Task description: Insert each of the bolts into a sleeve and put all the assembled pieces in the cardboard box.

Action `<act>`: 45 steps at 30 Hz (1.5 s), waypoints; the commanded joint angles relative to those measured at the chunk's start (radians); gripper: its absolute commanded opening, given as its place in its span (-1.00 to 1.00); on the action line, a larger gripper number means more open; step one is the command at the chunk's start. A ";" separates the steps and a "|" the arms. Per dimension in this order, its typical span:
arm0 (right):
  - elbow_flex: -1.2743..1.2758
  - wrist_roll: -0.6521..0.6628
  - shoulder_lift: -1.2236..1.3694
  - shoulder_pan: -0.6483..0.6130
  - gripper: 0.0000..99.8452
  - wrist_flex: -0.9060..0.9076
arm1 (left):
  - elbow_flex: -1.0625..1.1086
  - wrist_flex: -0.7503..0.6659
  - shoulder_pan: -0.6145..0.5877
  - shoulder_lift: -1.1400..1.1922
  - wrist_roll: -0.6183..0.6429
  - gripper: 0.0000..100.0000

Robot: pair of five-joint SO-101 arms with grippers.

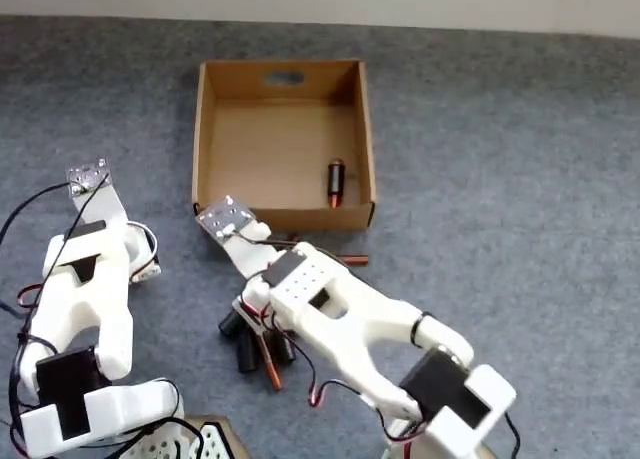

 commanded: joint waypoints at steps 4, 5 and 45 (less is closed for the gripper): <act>-0.041 0.198 0.028 -0.007 -0.74 -0.015 | -0.035 -0.015 0.008 -0.001 0.006 -0.95; -0.039 0.207 0.027 -0.007 -0.75 -0.015 | -0.035 -0.015 0.008 -0.001 0.006 -0.95; -0.107 0.216 -0.022 -0.079 -0.72 -0.054 | -0.038 -0.017 -0.133 -0.008 0.203 -0.95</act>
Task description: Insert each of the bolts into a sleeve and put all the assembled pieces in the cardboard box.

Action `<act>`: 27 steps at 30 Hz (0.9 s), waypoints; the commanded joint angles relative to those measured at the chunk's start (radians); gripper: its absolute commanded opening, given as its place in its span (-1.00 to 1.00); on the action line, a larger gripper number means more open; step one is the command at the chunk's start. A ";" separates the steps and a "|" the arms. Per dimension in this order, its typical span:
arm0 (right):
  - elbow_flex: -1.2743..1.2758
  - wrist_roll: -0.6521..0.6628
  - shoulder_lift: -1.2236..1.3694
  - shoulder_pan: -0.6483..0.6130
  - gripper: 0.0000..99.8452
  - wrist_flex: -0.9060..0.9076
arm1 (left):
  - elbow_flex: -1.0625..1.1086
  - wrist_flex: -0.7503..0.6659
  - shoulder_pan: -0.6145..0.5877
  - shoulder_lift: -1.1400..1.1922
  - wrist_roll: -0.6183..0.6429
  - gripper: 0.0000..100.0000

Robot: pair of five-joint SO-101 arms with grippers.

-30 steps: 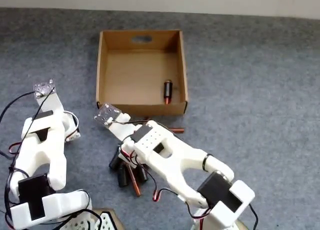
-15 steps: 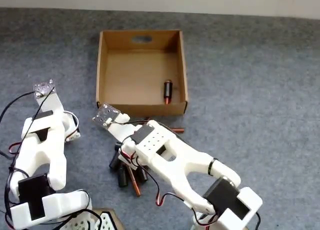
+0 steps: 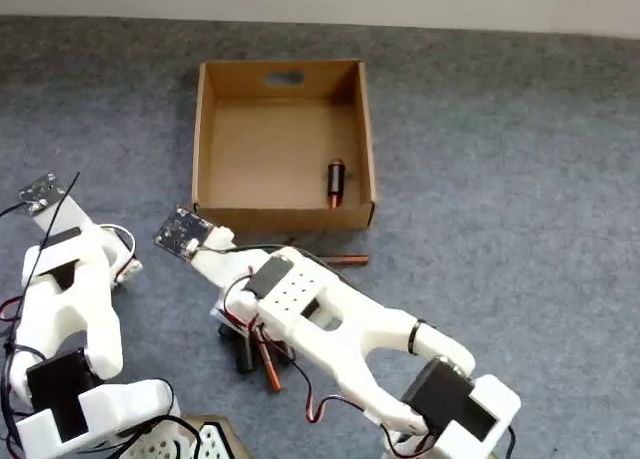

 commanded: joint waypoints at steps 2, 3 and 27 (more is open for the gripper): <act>-0.077 0.015 0.084 -0.005 -0.72 -0.013 | -0.038 -0.014 -0.016 -0.008 0.009 -0.95; -0.097 0.015 0.113 -0.005 -0.72 -0.013 | -0.038 -0.014 -0.016 -0.008 0.009 -0.95; -0.153 0.015 0.025 0.114 -0.58 0.177 | -0.038 -0.014 -0.001 -0.008 0.008 -0.95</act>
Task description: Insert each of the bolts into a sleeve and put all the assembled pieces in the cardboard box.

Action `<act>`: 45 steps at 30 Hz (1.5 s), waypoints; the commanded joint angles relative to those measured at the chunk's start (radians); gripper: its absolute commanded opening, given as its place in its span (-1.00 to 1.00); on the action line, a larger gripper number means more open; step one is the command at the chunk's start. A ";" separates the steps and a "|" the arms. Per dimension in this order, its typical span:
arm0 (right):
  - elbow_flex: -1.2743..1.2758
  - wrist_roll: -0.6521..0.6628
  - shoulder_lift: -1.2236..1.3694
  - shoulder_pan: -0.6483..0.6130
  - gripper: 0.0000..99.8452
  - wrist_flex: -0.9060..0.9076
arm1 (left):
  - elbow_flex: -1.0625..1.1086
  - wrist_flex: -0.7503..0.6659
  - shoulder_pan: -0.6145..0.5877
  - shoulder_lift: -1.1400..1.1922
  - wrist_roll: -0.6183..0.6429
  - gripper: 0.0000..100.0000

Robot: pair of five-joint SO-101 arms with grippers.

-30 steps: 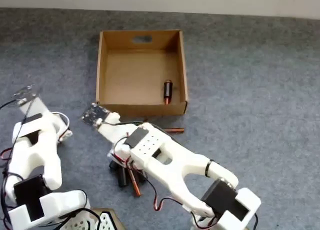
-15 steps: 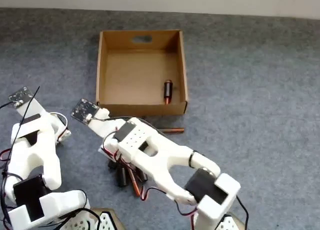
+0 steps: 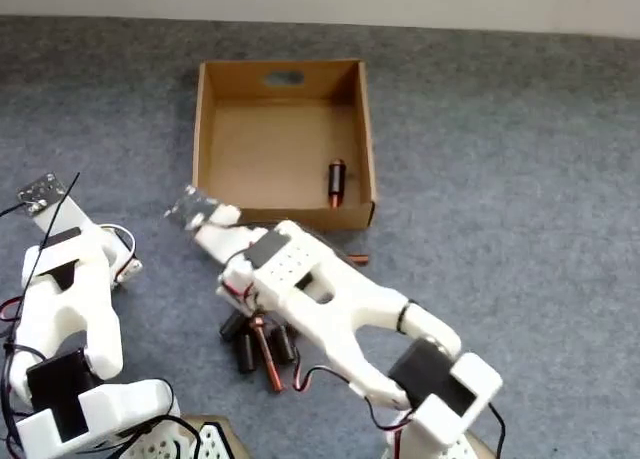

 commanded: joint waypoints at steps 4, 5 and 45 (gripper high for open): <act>0.045 0.014 -0.054 -0.010 -0.58 0.001 | -0.038 -0.014 -0.001 -0.008 0.005 -0.95; 0.053 0.014 -0.054 -0.019 -0.58 -0.024 | -0.038 -0.014 -0.001 -0.008 0.005 -0.95; -0.082 0.006 -0.188 0.107 -0.99 0.079 | -0.038 -0.014 0.001 -0.008 0.005 -0.95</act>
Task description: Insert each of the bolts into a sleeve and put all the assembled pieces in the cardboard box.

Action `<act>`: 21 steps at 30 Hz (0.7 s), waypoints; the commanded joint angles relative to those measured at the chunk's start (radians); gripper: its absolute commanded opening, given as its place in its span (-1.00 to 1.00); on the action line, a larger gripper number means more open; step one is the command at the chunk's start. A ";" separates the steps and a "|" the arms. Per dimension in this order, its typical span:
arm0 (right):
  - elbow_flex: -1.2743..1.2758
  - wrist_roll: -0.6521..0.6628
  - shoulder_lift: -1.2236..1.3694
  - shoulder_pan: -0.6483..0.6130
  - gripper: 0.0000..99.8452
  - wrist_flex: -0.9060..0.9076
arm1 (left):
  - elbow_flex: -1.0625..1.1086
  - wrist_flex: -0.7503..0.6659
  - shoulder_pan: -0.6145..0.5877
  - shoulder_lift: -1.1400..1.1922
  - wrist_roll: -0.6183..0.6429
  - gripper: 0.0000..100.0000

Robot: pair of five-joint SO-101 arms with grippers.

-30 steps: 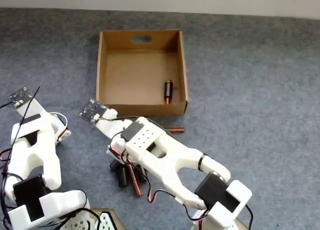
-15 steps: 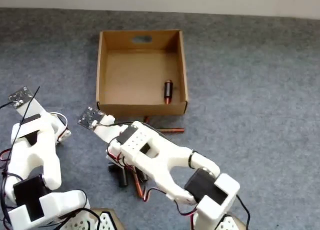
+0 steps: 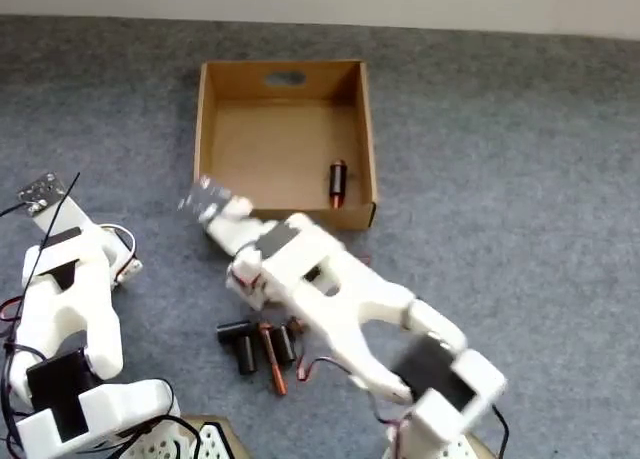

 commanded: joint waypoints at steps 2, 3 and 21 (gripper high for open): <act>-0.061 0.006 -0.271 0.145 -0.99 0.127 | -0.038 -0.014 0.001 -0.008 0.003 -0.95; -0.058 0.006 -0.311 0.176 -0.99 0.160 | -0.038 -0.014 0.001 -0.008 0.003 -0.95; 0.611 0.012 -0.509 0.789 -0.98 0.013 | -0.038 -0.014 0.021 -0.008 0.002 -0.95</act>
